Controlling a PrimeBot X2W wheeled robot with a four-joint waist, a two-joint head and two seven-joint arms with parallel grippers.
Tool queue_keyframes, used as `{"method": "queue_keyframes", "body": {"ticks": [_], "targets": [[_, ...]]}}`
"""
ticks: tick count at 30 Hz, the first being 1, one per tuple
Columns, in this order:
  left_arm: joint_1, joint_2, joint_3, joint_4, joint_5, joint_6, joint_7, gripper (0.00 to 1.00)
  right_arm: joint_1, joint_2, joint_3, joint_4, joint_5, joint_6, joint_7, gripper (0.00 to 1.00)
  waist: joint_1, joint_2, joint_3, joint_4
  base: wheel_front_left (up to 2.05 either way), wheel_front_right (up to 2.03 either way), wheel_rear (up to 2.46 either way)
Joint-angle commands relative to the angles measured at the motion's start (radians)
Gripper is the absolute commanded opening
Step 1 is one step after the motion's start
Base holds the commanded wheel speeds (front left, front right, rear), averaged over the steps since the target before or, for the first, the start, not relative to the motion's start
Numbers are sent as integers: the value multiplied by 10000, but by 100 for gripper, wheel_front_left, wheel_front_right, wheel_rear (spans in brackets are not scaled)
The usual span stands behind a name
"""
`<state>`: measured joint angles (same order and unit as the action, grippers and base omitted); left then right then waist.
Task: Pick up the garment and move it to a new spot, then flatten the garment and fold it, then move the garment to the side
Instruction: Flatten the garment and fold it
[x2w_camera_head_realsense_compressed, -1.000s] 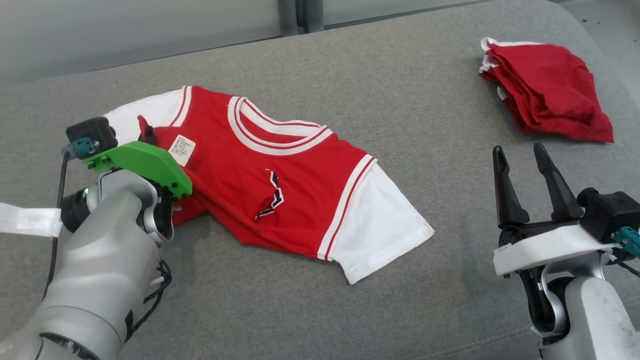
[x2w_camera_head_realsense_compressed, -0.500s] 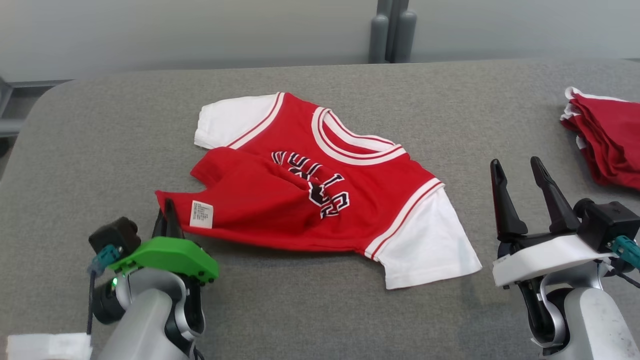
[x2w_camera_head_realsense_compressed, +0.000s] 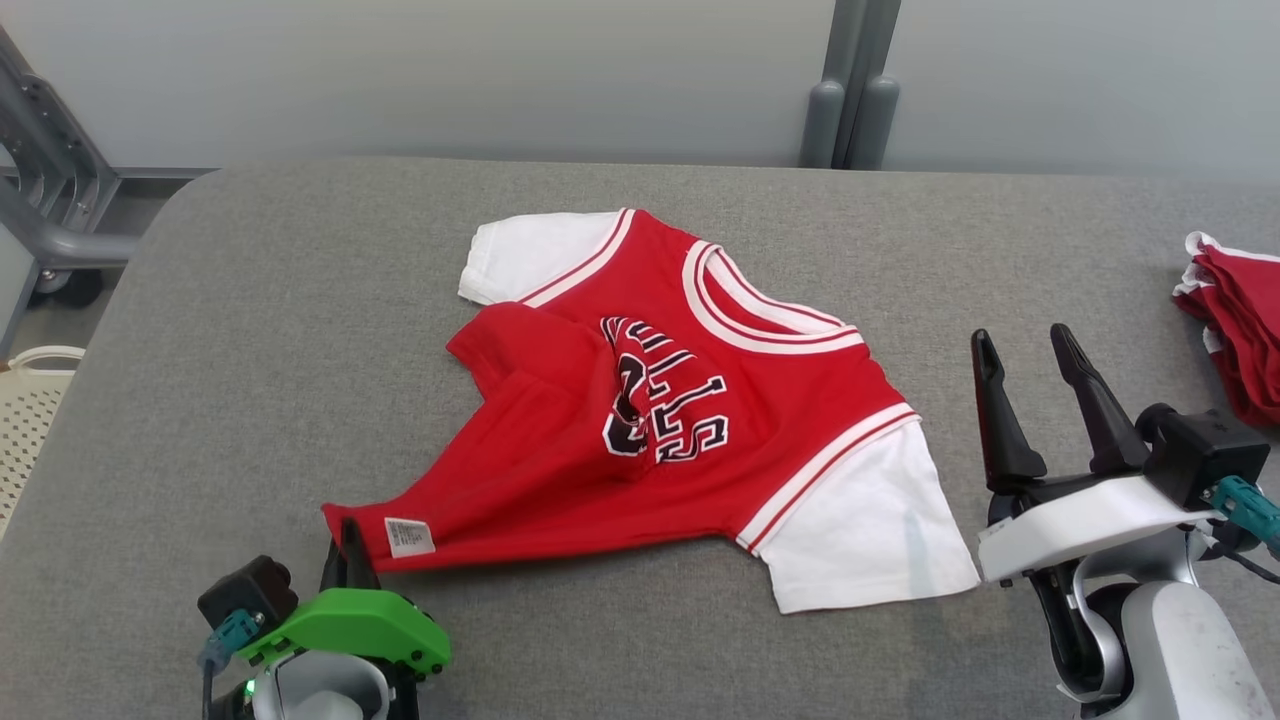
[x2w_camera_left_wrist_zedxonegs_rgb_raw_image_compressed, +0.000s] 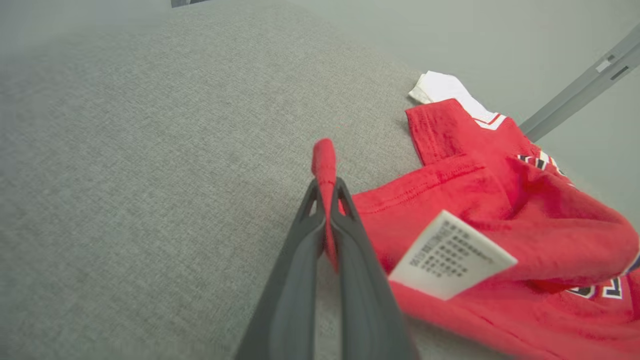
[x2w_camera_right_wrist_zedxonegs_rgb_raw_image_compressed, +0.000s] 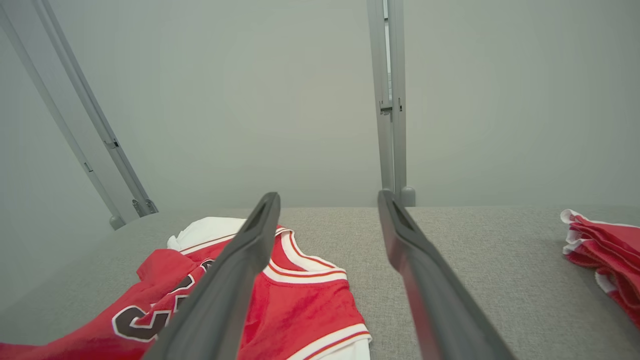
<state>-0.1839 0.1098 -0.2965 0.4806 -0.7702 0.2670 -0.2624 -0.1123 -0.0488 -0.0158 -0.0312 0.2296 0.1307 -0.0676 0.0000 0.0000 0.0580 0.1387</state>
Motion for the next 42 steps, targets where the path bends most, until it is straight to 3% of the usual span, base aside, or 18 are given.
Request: {"method": "queue_keyframes", "body": {"ticks": [1,7,8,9,10,11,20,27,35,42], "targets": [[133,-48,63,236,30,-87,-26,0,58,-33,28,37,21,1,37,100,0,0,-17,-11,0,0,0],[-104,-190,166,1208,-147,-236,-28,0,26,-33,89,53,20,1,58,100,0,0,-24,-135,0,0,0],[-153,-206,206,1317,-149,-273,-26,9,24,-33,93,47,23,1,40,100,0,0,-21,-161,0,0,0],[-187,-227,258,1407,-172,-282,-27,45,25,-33,94,35,24,1,41,100,0,0,-15,-183,0,0,0],[-210,-247,297,1501,-165,-299,-27,90,28,-33,83,23,23,1,42,100,0,0,-11,-201,0,0,0],[-223,-272,364,1615,-118,-369,-27,100,41,-32,51,7,10,1,38,100,0,0,-2,-218,0,0,0],[-205,78,762,1465,283,-490,-27,100,89,-32,-29,79,51,1,-36,100,0,0,-97,-153,0,0,0],[-633,411,498,1156,653,-708,132,100,122,-35,95,216,133,1,-76,100,0,0,-314,-289,0,0,0],[-1832,403,-181,1313,882,-1117,1065,100,93,-32,234,98,2,1,54,100,0,0,-194,-948,0,0,0],[-3098,285,-602,2248,895,-1471,2067,100,-116,-32,402,-100,-134,1,213,100,0,0,232,-1686,0,0,0]]}}
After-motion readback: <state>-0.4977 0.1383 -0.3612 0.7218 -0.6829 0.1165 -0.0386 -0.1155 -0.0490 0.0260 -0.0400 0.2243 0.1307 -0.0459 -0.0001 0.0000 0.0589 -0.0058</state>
